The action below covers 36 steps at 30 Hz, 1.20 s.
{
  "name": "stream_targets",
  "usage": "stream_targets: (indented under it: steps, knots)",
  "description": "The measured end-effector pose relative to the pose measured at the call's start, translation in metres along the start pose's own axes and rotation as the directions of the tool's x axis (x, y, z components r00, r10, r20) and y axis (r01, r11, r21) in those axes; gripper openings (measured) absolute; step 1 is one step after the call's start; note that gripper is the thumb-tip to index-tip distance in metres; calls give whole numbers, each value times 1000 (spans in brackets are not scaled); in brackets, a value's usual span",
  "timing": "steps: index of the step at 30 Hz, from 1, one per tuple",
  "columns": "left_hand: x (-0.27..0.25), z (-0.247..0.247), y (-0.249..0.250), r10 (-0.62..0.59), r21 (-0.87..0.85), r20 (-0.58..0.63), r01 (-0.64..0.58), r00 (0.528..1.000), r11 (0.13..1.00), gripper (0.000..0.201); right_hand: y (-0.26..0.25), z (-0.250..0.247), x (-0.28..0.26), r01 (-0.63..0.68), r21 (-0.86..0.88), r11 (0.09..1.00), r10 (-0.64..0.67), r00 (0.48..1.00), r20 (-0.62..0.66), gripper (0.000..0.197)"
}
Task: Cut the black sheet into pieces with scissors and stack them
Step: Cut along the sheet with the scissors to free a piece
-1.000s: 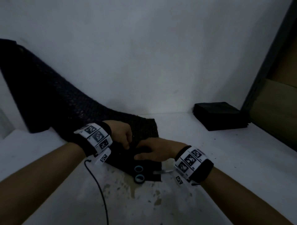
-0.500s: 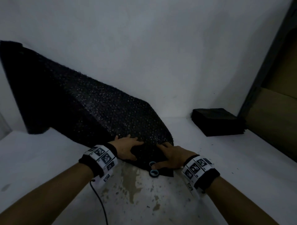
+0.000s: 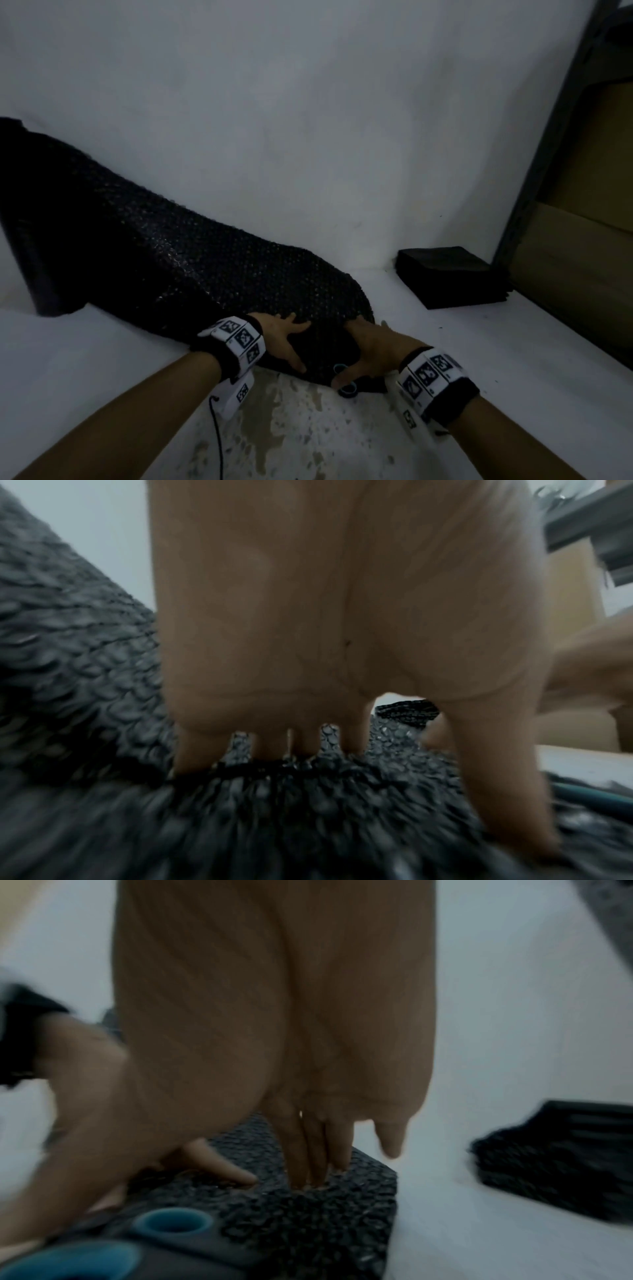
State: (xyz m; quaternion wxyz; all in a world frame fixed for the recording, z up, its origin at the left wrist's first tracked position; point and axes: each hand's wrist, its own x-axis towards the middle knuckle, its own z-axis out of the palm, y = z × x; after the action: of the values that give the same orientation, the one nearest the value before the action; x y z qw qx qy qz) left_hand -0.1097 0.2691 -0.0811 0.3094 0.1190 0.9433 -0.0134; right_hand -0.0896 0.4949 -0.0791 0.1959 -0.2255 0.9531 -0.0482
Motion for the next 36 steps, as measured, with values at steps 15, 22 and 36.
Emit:
stream_targets:
  steps: [15,22,36]
  knots:
    - [9,9,0,23,32,-122,-19,992,999,115,8,7,-1,1,34,999,5,985,-172,44]
    - [10,11,21,34,31,-148,-29,988,999,114,0,2,17,-37,241,970,104,956,-273,30]
    - [-36,16,-35,-116,-116,-576,59,809,991,23,1,0,41,-289,150,946,282,957,67,102]
